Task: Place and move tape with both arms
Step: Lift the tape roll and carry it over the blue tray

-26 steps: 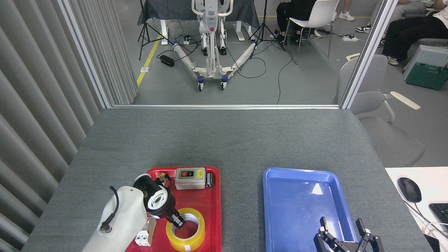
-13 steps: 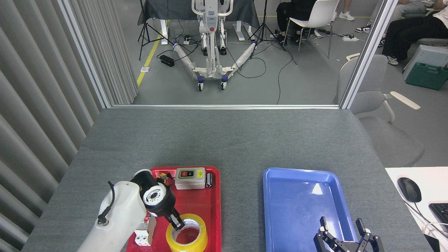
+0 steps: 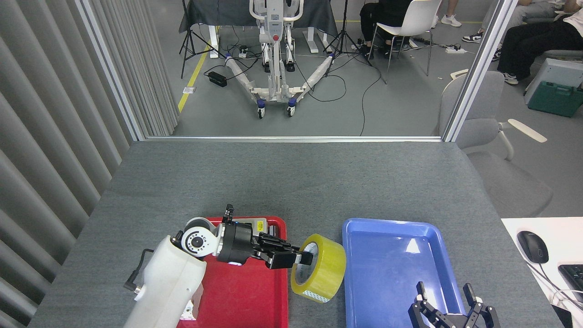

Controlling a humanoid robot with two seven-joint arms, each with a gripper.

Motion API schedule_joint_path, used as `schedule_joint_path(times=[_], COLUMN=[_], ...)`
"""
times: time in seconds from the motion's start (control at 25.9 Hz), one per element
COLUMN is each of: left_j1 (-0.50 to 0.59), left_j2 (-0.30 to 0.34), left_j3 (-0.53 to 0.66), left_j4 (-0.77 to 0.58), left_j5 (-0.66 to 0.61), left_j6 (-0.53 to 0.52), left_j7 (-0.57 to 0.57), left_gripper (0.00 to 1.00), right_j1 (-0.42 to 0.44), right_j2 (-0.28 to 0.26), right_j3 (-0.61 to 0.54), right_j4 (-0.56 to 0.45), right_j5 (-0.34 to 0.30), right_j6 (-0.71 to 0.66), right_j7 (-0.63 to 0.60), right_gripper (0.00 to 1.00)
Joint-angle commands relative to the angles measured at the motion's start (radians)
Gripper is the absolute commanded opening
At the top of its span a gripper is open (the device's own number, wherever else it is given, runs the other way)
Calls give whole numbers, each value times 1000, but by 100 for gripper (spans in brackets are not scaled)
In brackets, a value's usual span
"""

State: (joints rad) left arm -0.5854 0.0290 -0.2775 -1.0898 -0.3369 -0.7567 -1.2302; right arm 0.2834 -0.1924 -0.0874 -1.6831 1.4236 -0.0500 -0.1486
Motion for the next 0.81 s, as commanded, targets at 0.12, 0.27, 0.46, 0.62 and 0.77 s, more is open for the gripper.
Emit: schedule_joint_path(times=[0.12,0.27,0.46,0.62,0.77], left_j1=[50,58,70,72,87], left_j2=[-90,-80,-89,-95,-92], left_j3=[0,3,4,1,0], left_j4=[34,34,39,56,41], left_j5=[16,19,16,10,12], left_j6=[-29,-29,-29,-29,-29], left_j7=[118,121,127,163,218], left_gripper=[0,0,0,0,0], right_j1=[2,8,19,20,25], right_j2=[-35,-59,-104,-119,-111], right_j3=[-3,-3,-3,-41,-51], right_j4=[-3,-6,-30,-52,-75], right_j5=[2,8,8,8,9], right_j6=[-82,-172,-415,-674,-735], right_j7=[-35,-106,-112,-118,-117], right_gripper=[100,100,100,100,100])
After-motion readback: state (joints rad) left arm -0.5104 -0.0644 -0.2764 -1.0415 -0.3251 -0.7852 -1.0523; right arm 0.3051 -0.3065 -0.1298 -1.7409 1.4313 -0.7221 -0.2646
